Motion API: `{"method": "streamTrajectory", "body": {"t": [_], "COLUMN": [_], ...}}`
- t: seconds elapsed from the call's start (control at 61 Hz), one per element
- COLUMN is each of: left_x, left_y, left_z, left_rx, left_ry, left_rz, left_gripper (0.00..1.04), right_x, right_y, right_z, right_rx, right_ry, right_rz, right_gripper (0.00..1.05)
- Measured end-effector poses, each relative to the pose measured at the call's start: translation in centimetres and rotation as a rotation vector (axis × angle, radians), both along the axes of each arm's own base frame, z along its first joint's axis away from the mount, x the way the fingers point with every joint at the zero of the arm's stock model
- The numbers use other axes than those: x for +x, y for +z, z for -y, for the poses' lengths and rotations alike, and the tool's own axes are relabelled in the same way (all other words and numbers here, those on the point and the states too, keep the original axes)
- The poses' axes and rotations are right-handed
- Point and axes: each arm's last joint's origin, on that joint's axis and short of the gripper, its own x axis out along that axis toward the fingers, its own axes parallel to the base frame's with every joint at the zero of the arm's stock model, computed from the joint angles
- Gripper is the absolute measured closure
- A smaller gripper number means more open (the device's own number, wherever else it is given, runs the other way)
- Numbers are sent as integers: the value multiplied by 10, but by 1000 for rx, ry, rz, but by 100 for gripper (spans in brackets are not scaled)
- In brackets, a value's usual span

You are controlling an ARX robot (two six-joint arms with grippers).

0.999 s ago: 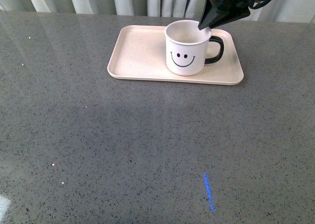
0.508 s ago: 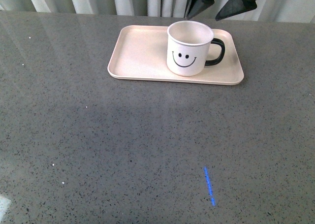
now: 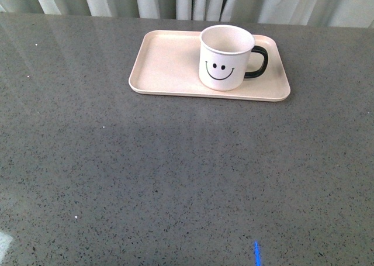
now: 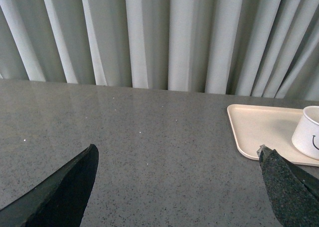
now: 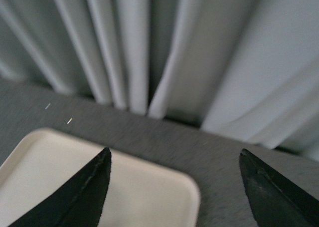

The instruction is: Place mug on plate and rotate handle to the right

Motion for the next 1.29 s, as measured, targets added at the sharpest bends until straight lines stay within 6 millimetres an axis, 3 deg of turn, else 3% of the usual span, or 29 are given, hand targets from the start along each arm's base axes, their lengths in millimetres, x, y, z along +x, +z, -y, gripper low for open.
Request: {"method": "streamTrajectory", "body": {"t": [0.115,0.328,0.491,0.704,1.065,1.294], "left_x": [0,0,0,0,0,0], "left_y": [0,0,0,0,0,0], "left_z": [0,0,0,0,0,0], "left_rx": [0,0,0,0,0,0], "left_ry": [-1,0,0,0,0,0], "left_rz": [0,0,0,0,0,0], "left_gripper": [9,9,9,9,9,9], "right_x": [-56,-124,-174,-220,-265,-289], "right_y": [-12,-43,-54,-64,-80,-78], "right_z": [7,15,14,14,14,14], "right_rx": [21,22,26,27,27,27], "right_ry": [4,-11,-9,-9,-9,-9], "right_rz": [117,71,67,57,47,53], "right_gripper": [68,104,103,103,103,103]}}
